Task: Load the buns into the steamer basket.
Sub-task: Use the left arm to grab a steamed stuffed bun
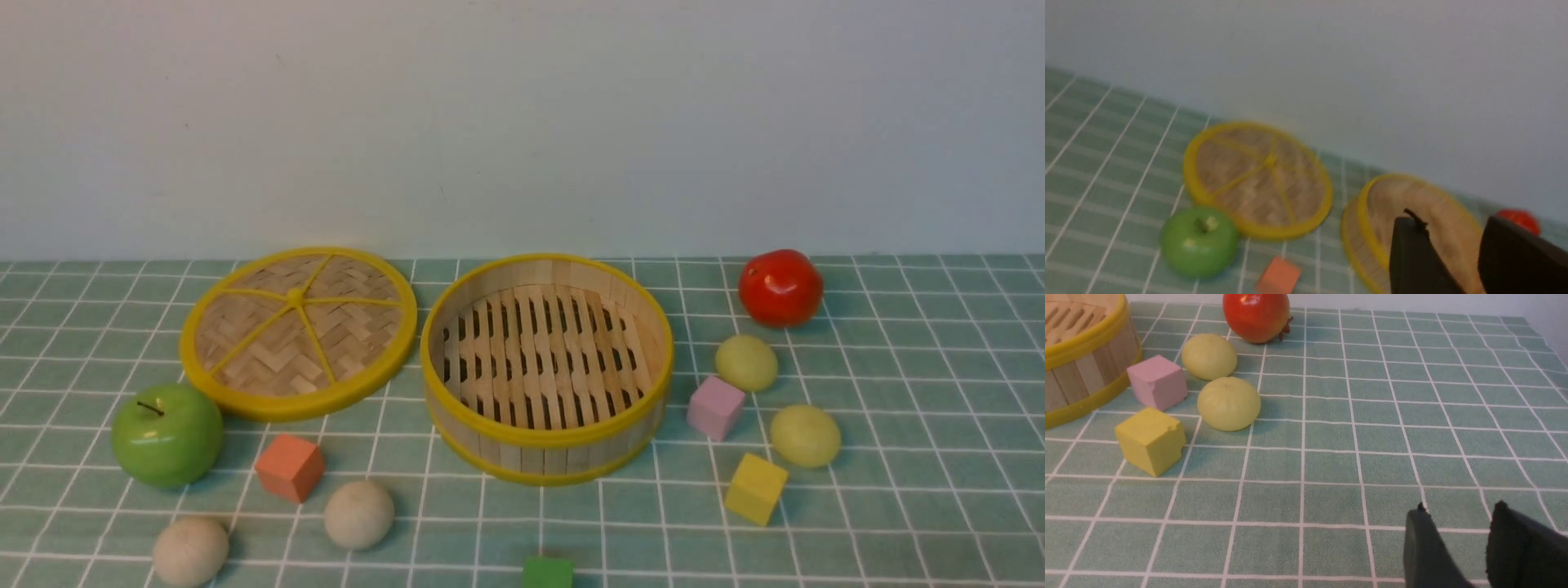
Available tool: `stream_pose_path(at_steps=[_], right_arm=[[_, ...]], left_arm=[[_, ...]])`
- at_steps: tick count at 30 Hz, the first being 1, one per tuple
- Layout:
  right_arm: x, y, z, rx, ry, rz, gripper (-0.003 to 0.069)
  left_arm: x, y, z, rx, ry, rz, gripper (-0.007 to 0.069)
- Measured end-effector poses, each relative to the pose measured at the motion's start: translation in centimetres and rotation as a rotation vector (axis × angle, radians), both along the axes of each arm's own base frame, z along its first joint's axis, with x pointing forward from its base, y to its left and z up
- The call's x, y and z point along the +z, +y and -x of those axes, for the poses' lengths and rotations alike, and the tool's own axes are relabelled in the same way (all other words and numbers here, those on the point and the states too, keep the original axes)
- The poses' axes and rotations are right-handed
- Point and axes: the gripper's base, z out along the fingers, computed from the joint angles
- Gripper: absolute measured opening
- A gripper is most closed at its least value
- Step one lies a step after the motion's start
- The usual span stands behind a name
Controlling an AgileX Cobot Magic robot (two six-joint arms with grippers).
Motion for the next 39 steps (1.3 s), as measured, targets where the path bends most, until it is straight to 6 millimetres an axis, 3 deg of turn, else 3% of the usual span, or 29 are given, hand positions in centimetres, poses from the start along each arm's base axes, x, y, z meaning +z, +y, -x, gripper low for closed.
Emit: stream_pose_path(at_steps=[5,17,30,39], right_arm=[[0.0,0.0,0.0,0.000,0.000,0.000,0.0239],[0.0,0.0,0.0,0.000,0.000,0.000,0.0239],[0.0,0.0,0.0,0.000,0.000,0.000,0.0239],[0.0,0.0,0.0,0.000,0.000,0.000,0.0239]], left_arm=[[-2.8,-0.2,-4.1,0.019,0.231,-0.113,0.0238],[-9.6,-1.2,-9.1,0.012,0.731,-0.143,0.0238],[-14.0,-1.8,-12.6,0.005,0.870,-0.164,0.0238],[-16.7,-2.2,-15.3,-0.004,0.857,-0.171,0.0238]])
